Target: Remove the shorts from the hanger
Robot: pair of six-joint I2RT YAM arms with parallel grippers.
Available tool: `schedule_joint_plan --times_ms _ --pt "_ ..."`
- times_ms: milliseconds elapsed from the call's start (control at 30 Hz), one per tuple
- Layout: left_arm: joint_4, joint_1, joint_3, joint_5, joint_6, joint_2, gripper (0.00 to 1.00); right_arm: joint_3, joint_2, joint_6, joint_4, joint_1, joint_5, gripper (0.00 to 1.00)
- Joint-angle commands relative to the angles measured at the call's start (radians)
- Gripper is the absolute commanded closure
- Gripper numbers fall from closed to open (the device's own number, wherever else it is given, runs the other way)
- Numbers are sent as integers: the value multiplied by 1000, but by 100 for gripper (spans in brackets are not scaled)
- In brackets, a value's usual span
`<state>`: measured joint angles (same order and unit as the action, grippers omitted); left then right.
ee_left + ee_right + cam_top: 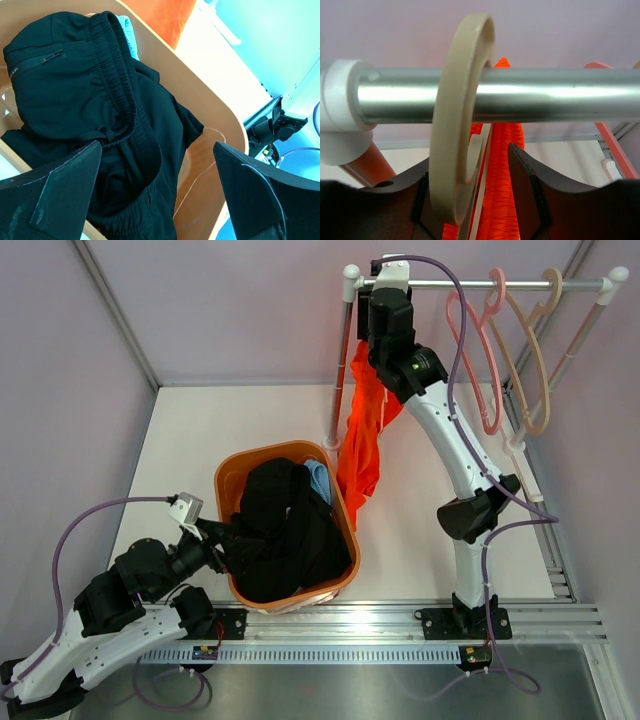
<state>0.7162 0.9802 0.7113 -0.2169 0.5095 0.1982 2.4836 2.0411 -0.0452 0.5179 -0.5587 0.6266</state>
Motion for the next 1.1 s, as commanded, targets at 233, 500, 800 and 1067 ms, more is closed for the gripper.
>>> schedule_joint_plan --times_ms 233,500,800,1067 --pt "-47 8 -4 4 -2 4 1 2 11 -12 -28 -7 19 47" --pt "-47 9 -4 4 -2 1 1 20 37 -21 -21 -6 21 52" --pt "-47 12 -4 2 -2 1 1 26 51 -31 -24 -9 24 59" --pt "-47 12 -4 1 0 1 1 35 50 -56 -32 -6 35 90"
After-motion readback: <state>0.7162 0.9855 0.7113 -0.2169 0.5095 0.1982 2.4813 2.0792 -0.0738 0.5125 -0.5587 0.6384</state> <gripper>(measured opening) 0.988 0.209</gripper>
